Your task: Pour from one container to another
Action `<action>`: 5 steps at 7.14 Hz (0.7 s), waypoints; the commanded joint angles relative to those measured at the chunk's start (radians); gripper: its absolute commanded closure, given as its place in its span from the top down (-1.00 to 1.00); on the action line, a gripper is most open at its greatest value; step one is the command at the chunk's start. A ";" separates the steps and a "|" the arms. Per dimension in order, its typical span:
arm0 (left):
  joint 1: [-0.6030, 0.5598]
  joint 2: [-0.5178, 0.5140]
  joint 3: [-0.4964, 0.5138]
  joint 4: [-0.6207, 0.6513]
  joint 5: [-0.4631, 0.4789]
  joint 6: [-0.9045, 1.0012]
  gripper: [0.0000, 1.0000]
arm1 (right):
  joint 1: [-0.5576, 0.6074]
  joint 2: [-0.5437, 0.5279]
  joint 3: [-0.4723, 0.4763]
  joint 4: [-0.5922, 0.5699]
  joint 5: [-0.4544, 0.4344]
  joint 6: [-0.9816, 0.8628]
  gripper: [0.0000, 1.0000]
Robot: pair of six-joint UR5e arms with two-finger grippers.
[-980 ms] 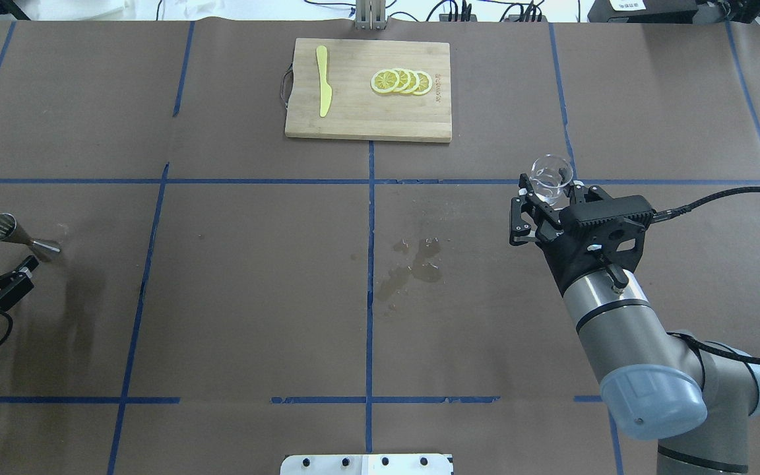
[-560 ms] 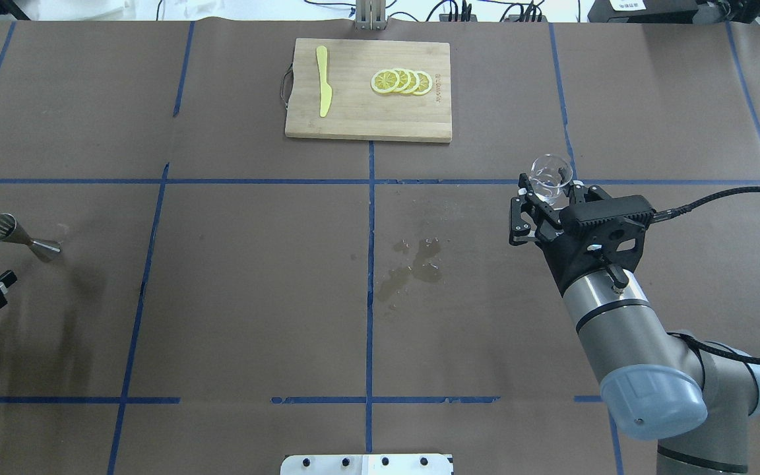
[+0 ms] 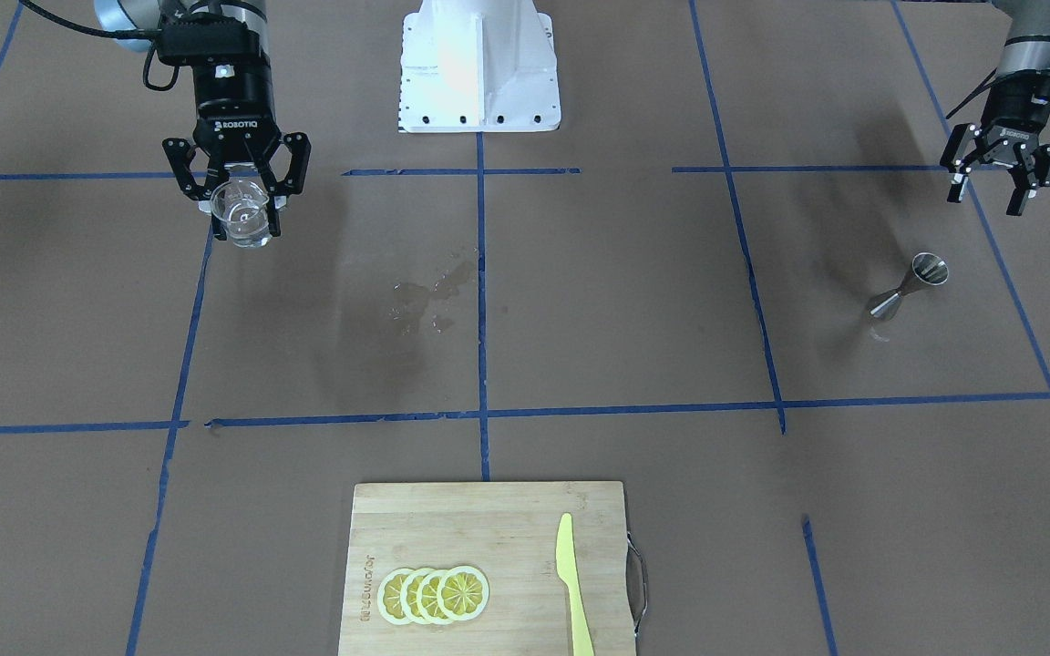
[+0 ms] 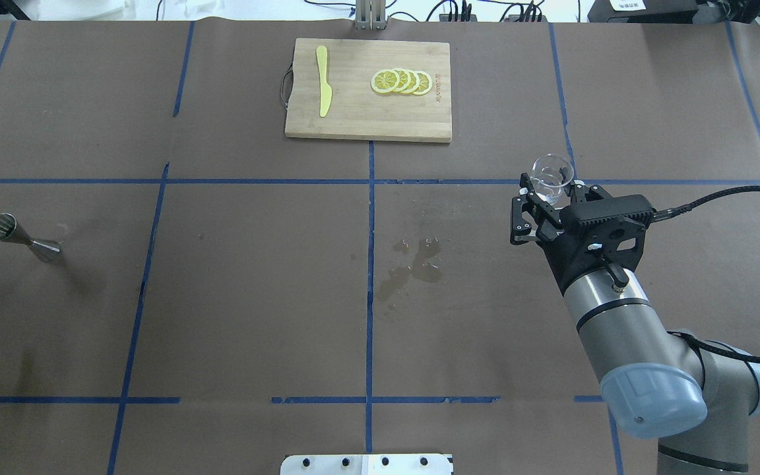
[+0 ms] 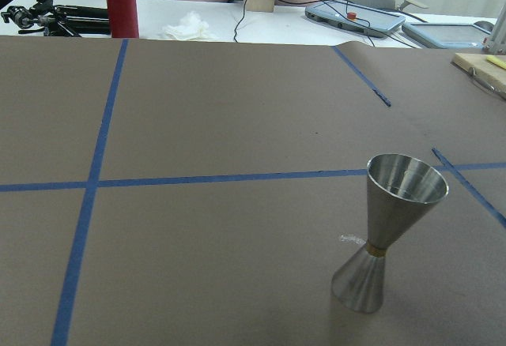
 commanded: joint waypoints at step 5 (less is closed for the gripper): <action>-0.624 -0.203 0.029 0.247 -0.677 0.261 1.00 | 0.107 -0.010 -0.061 0.001 0.143 0.001 -1.00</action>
